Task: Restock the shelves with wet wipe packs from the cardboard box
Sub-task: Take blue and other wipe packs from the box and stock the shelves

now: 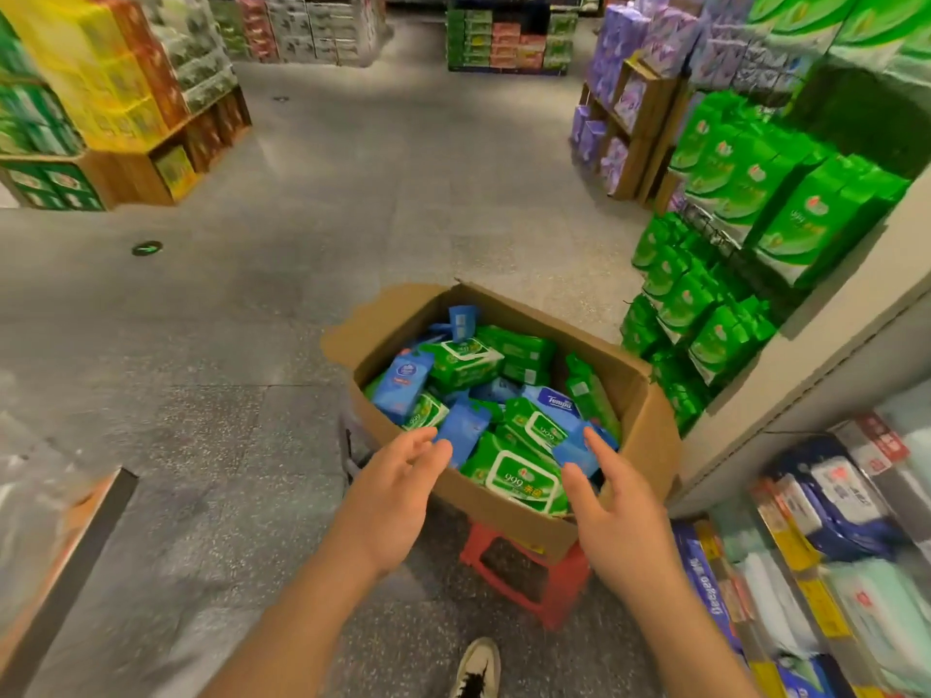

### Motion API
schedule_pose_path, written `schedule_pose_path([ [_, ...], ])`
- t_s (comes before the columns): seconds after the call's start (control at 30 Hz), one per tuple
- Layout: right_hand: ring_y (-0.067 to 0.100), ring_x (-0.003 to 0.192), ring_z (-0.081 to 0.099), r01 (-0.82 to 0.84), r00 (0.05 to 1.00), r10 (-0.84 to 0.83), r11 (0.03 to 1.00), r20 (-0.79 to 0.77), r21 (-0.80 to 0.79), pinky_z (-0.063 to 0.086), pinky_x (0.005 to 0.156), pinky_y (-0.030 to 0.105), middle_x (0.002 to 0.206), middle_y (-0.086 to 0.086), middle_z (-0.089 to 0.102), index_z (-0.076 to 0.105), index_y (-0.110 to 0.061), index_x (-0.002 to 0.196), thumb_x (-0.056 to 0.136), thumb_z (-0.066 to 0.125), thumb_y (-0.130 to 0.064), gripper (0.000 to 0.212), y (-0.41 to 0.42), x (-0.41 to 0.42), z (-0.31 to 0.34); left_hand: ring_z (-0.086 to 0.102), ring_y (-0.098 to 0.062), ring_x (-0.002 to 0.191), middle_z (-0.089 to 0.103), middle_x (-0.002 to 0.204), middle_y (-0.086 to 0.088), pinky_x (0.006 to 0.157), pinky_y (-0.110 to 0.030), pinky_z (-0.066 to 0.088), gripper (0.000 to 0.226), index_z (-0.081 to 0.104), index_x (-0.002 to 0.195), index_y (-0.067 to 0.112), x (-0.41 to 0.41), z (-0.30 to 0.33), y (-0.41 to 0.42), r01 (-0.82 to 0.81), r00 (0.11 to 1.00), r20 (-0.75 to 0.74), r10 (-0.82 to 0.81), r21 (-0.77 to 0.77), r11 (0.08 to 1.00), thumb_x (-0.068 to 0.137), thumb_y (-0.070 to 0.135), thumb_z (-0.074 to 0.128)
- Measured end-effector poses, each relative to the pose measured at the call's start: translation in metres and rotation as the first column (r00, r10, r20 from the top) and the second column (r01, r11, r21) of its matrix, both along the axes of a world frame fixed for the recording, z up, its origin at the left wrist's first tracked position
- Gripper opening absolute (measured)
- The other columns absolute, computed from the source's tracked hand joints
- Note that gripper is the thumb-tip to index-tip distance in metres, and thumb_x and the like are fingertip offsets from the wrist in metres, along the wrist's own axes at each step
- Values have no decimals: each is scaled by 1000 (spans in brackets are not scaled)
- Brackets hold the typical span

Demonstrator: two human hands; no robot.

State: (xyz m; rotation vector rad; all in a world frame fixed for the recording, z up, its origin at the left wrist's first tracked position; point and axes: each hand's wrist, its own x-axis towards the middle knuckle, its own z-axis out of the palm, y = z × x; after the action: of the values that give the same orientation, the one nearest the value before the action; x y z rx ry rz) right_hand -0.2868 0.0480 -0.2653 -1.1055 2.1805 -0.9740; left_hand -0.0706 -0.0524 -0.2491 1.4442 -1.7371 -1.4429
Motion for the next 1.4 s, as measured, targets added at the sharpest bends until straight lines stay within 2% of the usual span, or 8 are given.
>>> schedule_pose_path([
  [0.23,14,150,30,-55,998,50,993,49,105,32,119,40,161,-8,36,31,-34,159,99,51,-58,68,-94,-30,-18,53,-5,119,58,128,14,93,-22,35,49,61,136,26,-17,-2,-95,-73,989,125,79,-50,996,101,58,49],
  [0.43,14,144,41,-142,985,121,973,119,180,39,114,37,157,-7,43,36,-28,157,99,55,-54,67,-150,-35,-27,56,22,88,63,106,25,74,-7,36,20,62,113,36,-18,-14,-145,-137,982,132,137,-9,991,107,43,43],
  [0.7,13,130,52,-146,989,135,946,58,288,38,93,25,143,-4,56,44,-25,151,100,57,-47,57,-206,-26,-35,62,-11,106,65,115,12,93,-33,49,20,62,100,52,-9,-44,-218,-201,974,127,187,107,974,95,66,48],
  [0.8,11,124,54,-94,995,84,942,45,321,37,89,23,138,-4,60,46,-25,149,101,58,-44,52,-226,-18,-35,64,-5,92,69,110,8,63,-16,52,18,63,100,43,-14,-58,-251,-185,982,81,173,185,965,102,52,48],
  [0.97,7,106,55,-18,999,1,909,41,416,39,67,12,135,-4,62,44,-27,149,102,55,-44,51,-259,-1,-33,57,4,87,63,103,12,50,-7,44,28,62,125,22,-21,-89,-305,-53,995,95,29,250,967,105,38,50],
  [1.13,-4,90,57,38,998,-59,897,35,441,41,65,13,121,-9,63,46,-28,147,104,53,-43,46,-292,10,-44,61,-18,109,63,136,0,88,-31,43,52,51,146,19,-25,-126,-343,90,939,298,-171,268,959,101,47,52],
  [1.3,12,97,63,79,992,-113,883,47,463,43,76,27,110,-12,65,49,-27,146,103,54,-41,45,-311,13,-61,57,-33,110,59,119,-9,91,-40,46,38,52,118,20,-34,-158,-354,178,840,451,-301,295,939,96,51,52],
  [1.4,6,74,64,81,993,-113,882,40,464,46,65,27,87,-16,66,54,-26,140,103,55,-39,40,-318,9,-69,49,-42,128,50,140,-17,103,-47,43,69,38,143,17,-43,-178,-356,184,799,485,-355,364,913,91,58,55],
])
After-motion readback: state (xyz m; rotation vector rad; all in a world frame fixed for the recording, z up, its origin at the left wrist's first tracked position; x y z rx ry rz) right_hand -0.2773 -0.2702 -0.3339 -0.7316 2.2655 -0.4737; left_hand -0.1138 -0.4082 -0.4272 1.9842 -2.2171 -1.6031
